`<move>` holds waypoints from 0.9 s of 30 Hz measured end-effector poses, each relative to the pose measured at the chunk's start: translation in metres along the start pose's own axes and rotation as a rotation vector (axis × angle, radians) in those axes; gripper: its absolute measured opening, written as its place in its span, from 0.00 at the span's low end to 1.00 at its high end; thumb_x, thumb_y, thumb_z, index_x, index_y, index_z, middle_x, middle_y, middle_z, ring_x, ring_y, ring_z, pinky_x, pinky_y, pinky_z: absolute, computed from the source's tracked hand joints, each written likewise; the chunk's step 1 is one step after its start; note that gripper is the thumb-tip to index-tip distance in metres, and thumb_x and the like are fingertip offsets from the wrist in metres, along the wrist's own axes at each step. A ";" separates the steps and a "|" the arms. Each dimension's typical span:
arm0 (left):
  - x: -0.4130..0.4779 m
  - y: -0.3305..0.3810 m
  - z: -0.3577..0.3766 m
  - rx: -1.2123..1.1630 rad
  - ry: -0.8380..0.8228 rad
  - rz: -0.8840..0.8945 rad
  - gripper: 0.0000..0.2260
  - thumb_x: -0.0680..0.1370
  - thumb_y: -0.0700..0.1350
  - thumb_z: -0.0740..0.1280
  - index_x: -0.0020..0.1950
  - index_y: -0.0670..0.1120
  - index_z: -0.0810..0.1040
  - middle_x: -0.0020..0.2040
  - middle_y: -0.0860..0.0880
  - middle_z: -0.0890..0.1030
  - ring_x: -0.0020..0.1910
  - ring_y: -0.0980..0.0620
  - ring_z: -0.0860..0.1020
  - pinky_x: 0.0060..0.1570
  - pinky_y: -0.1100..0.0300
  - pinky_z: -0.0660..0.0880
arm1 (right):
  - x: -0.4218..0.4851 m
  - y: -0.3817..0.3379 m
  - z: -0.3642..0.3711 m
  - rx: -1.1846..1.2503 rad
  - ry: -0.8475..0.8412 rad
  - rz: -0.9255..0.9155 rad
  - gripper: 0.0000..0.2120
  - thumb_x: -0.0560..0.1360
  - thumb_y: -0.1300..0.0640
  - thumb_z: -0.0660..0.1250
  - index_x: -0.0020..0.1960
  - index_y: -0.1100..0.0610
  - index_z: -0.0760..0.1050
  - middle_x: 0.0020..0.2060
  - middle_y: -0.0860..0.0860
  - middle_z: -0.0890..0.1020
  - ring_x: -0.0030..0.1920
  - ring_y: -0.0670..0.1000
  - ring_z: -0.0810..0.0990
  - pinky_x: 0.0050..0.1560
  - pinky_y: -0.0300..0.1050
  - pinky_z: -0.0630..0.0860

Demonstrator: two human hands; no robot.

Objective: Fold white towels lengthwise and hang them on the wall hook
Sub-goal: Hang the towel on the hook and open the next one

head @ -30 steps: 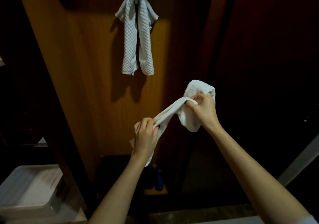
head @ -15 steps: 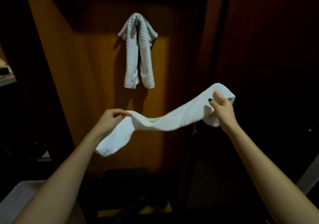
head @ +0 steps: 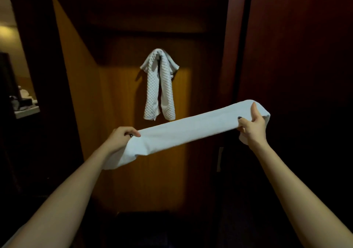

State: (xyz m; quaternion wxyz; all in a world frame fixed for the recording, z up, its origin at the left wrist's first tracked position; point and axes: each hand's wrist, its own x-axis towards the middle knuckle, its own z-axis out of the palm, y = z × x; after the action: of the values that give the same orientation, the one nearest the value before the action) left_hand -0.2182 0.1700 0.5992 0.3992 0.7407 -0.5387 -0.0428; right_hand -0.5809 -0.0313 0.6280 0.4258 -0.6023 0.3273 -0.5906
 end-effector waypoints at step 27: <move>0.258 -0.018 -0.187 -0.272 0.575 0.207 0.07 0.78 0.37 0.65 0.55 0.40 0.79 0.59 0.45 0.78 0.58 0.50 0.73 0.55 0.59 0.67 | 0.213 -0.115 0.229 0.117 -0.124 -0.300 0.39 0.76 0.71 0.60 0.79 0.56 0.44 0.66 0.47 0.67 0.49 0.48 0.80 0.49 0.45 0.79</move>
State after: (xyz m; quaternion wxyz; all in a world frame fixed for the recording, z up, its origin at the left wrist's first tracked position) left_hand -0.0050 0.0591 0.8087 0.6322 0.6039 -0.4656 0.1374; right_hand -0.3478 -0.1445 0.8373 0.3867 -0.6538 0.1718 -0.6273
